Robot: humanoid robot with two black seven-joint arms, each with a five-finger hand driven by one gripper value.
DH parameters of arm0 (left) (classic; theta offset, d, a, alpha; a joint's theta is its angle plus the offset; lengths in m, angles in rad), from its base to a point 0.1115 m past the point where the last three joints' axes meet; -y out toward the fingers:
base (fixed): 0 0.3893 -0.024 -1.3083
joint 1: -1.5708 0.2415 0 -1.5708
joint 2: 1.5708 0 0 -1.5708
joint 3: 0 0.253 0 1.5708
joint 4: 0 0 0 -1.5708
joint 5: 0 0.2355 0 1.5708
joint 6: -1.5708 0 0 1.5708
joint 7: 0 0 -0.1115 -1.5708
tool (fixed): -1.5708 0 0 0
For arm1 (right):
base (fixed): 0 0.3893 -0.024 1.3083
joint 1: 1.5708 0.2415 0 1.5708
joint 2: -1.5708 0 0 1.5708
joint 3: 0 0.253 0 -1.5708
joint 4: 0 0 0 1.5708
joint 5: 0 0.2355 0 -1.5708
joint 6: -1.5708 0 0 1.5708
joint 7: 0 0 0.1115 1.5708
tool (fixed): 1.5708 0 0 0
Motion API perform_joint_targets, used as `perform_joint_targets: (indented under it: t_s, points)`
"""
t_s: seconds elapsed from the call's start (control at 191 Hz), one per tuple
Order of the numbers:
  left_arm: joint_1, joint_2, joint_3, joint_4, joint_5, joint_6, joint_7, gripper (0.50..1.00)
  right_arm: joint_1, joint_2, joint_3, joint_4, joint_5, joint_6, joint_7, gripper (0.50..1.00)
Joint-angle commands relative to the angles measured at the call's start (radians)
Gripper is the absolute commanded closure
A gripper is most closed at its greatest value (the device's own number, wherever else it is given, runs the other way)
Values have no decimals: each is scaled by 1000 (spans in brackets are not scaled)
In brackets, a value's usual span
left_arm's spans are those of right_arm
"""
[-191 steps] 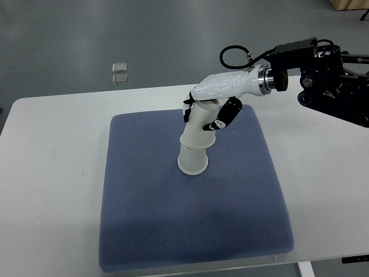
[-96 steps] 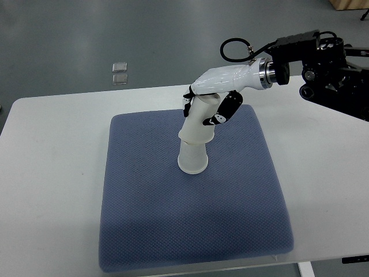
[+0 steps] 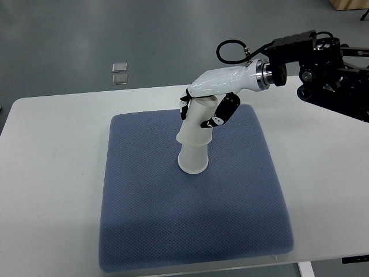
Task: Stack paper cups
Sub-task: 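Lower the held cup onto the upside-down cup on the pad, then open the right hand fingers, releasing the cup on the stack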
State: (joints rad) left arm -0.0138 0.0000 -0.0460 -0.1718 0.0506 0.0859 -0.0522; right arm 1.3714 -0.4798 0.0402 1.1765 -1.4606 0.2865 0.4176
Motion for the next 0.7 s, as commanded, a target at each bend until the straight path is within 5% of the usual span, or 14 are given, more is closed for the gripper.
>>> perform_joint_targets:
  t_s: [0.0, 0.382, 0.518, 0.695]
  points:
    - [0, 0, 0, 0, 0, 0, 0, 500, -9, 9, -5, -11, -3, -7, 0, 906]
    - [0, 0, 0, 0, 0, 0, 0, 500, -38, 26, -6, -49, -10, -15, -3, 897]
    - [0, 0, 0, 0, 0, 0, 0, 500, -46, 30, -5, -49, 0, -17, -3, 744]
    - [0, 0, 0, 0, 0, 0, 0, 500, -52, 30, -3, -49, 3, -18, -3, 636]
